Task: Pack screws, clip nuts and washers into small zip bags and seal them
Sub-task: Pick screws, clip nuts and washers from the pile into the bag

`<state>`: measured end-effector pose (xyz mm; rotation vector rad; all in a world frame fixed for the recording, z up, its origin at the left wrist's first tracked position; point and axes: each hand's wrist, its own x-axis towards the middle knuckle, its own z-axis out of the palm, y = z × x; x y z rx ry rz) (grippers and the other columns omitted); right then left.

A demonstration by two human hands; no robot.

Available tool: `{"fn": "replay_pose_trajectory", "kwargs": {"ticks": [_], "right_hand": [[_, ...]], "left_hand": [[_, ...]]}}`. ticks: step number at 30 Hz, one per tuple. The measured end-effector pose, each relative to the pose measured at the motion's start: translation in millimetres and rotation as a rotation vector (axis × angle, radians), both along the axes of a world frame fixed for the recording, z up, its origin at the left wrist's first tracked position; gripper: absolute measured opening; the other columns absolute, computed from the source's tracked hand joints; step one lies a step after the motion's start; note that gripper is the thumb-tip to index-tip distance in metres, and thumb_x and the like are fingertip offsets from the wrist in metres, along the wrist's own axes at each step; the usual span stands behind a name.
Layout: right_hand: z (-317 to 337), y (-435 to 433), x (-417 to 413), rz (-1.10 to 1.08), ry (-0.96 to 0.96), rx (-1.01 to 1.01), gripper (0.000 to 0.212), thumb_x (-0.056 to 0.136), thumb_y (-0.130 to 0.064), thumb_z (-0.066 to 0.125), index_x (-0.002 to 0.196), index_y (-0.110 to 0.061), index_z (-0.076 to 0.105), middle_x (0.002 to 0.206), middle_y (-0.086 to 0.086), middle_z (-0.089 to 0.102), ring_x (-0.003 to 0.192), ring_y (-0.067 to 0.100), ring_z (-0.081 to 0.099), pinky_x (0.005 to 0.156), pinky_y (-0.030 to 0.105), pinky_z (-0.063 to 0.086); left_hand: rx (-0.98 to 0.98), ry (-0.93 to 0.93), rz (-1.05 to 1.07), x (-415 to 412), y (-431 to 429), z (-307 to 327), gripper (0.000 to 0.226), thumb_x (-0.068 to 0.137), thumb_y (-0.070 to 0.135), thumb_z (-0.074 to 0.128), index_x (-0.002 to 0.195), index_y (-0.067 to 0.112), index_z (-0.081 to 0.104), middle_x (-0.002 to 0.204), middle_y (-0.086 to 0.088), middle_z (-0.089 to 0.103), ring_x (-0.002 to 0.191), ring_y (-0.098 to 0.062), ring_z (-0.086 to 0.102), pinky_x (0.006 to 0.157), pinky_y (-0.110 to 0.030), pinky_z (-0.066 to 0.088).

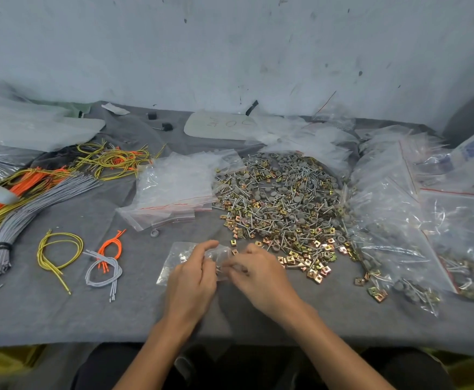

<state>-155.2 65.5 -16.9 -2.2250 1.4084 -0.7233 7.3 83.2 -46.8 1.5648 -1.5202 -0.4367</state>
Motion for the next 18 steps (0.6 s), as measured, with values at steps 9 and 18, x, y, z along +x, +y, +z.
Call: {"fn": "replay_pose_trajectory", "kwargs": {"ticks": [9, 18], "right_hand": [[16, -49, -40, -0.012, 0.314, 0.126, 0.009, 0.096, -0.036, 0.063, 0.104, -0.034, 0.068, 0.102, -0.010, 0.052, 0.098, 0.016, 0.056, 0.084, 0.039, 0.051], [20, -21, -41, -0.084, -0.037, 0.124, 0.012, 0.096, -0.020, 0.060, 0.091, -0.029, 0.067, 0.083, -0.014, 0.068, 0.076, 0.001, 0.061, 0.064, 0.017, 0.044]], "left_hand": [[0.004, 0.002, 0.009, 0, 0, 1, 0.044, 0.086, 0.039, 0.032, 0.122, 0.039, 0.059, 0.066, 0.017, 0.060, 0.059, -0.009, 0.055, 0.057, -0.039, 0.044], [0.009, 0.004, 0.016, 0, 1, 3, 0.044, 0.086, 0.040, 0.032, 0.120, 0.041, 0.059, 0.059, 0.016, 0.058, 0.059, -0.009, 0.054, 0.060, -0.035, 0.039]]}}
